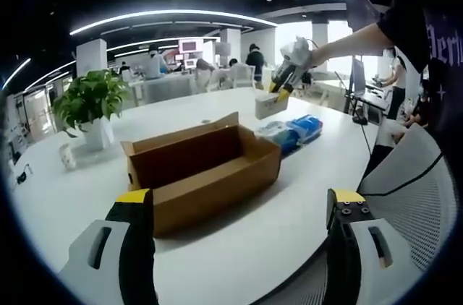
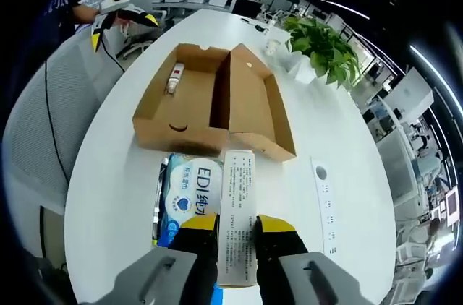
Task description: Operate the shoe box by opening the lid, removing the specified soft item, and placing it in the target area until the item is outside and the box remains undamaged.
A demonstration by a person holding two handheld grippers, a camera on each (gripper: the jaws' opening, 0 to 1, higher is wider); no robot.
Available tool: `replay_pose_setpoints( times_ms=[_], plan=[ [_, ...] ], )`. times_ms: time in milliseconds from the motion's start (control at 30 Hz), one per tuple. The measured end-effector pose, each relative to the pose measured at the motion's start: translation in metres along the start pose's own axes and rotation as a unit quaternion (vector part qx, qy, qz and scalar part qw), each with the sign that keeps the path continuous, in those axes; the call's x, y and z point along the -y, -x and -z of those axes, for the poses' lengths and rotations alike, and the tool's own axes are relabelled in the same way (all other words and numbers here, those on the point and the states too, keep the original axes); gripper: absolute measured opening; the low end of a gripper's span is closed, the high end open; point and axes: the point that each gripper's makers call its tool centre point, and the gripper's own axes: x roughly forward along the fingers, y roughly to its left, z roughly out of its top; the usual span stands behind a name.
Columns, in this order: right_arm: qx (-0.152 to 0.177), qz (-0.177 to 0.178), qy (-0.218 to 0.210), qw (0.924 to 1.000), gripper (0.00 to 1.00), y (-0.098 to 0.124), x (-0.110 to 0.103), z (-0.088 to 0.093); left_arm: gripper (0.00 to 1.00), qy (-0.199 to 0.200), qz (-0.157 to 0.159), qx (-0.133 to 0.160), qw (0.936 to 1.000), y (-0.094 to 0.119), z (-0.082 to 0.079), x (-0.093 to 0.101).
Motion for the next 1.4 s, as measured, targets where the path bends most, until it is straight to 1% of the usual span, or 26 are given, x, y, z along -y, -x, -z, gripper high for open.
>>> replay_pose_setpoints(
  times_ms=[33,100,200,600,833,967,1067,1167,1400],
  plan=[
    [-0.003,0.001,0.0,1.0,0.15,-0.001,0.001,0.002,0.99,-0.001,-0.005,0.002,1.0,0.0,-0.001,-0.002],
    [-0.006,0.001,-0.002,1.0,0.15,-0.001,0.003,0.006,0.99,0.005,-0.005,0.004,1.0,0.001,-0.002,-0.002],
    [-0.016,-0.001,-0.001,0.9999,0.15,-0.003,0.002,0.013,0.99,0.004,-0.007,0.003,1.0,0.001,-0.001,-0.003],
    [-0.041,0.0,-0.012,0.9991,0.15,-0.005,0.009,0.038,0.99,0.005,-0.004,-0.004,1.0,-0.001,0.001,-0.003],
    [-0.065,-0.003,-0.011,0.9978,0.15,-0.006,0.008,0.058,0.98,0.001,-0.004,-0.006,1.0,-0.001,0.002,-0.002],
    [-0.075,-0.005,-0.012,0.9971,0.15,-0.006,0.008,0.067,0.98,-0.001,-0.005,-0.003,1.0,0.0,0.001,-0.002],
    [-0.09,-0.004,-0.015,0.9958,0.15,-0.007,0.009,0.077,0.98,-0.003,-0.005,-0.003,1.0,0.0,0.001,-0.002],
    [-0.093,-0.007,-0.022,0.9954,0.15,-0.008,0.009,0.082,0.98,0.0,-0.006,-0.001,1.0,0.0,0.001,-0.002],
    [-0.107,-0.015,-0.023,0.9939,0.15,-0.013,0.009,0.094,0.98,0.002,-0.011,0.001,0.9999,0.0,-0.001,-0.004]
  ],
)
